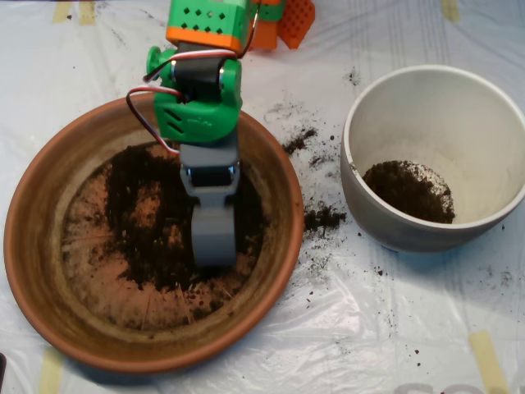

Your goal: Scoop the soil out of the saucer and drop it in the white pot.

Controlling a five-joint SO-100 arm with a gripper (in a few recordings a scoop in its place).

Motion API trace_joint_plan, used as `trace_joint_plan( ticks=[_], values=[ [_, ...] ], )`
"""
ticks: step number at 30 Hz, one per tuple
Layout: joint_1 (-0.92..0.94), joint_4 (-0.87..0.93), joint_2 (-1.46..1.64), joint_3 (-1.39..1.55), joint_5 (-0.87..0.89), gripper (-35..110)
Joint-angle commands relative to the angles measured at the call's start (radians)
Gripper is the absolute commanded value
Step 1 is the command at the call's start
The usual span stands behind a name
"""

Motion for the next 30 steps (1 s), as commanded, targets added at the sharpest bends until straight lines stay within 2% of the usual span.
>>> trace_joint_plan(
  ticks=[1,6,12,19,30],
  values=[
    [0.006,0.006,0.012,-0.066,-0.035,37],
    [0.017,0.015,0.029,-0.067,-0.044,14],
    [0.020,0.017,0.038,-0.067,-0.097,1],
    [0.031,0.040,0.089,-0.067,-0.149,0],
    [-0.078,0.362,0.282,-0.353,-0.048,0]
  ],
)
